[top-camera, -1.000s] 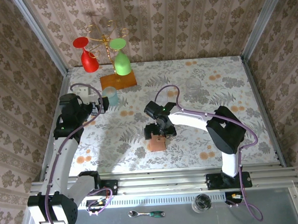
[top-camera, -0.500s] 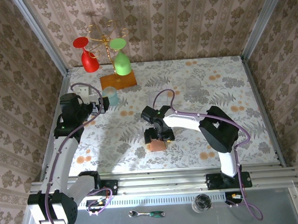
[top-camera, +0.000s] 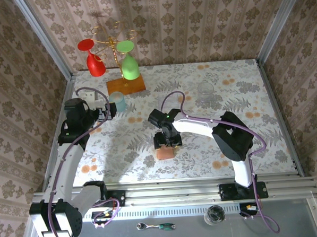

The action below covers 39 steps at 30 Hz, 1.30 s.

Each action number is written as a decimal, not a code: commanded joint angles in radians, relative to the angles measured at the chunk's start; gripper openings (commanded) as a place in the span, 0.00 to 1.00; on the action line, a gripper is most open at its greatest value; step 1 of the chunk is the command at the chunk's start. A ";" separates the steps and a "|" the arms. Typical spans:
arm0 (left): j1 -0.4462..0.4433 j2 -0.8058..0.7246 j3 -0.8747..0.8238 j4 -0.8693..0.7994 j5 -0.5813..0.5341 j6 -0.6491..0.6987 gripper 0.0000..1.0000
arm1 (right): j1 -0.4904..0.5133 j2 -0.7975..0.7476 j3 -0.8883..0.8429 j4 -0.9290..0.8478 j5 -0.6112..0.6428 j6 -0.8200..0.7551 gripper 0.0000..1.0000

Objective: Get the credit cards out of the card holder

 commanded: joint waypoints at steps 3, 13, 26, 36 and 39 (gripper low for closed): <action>-0.003 0.002 0.026 -0.030 -0.006 -0.064 1.00 | -0.039 0.039 0.063 -0.041 0.031 -0.045 0.73; -0.008 -0.001 0.054 -0.151 0.018 -0.166 1.00 | -0.018 0.032 0.078 -0.081 0.047 -0.022 0.94; 0.003 0.001 0.022 -0.139 0.008 -0.141 1.00 | 0.045 0.091 0.085 -0.087 0.076 0.035 0.97; 0.003 0.004 0.022 -0.140 0.002 -0.162 1.00 | 0.046 0.100 0.106 -0.111 0.103 0.014 0.84; 0.001 0.011 0.021 -0.139 -0.004 -0.193 1.00 | 0.035 0.098 0.119 -0.118 0.110 0.000 0.79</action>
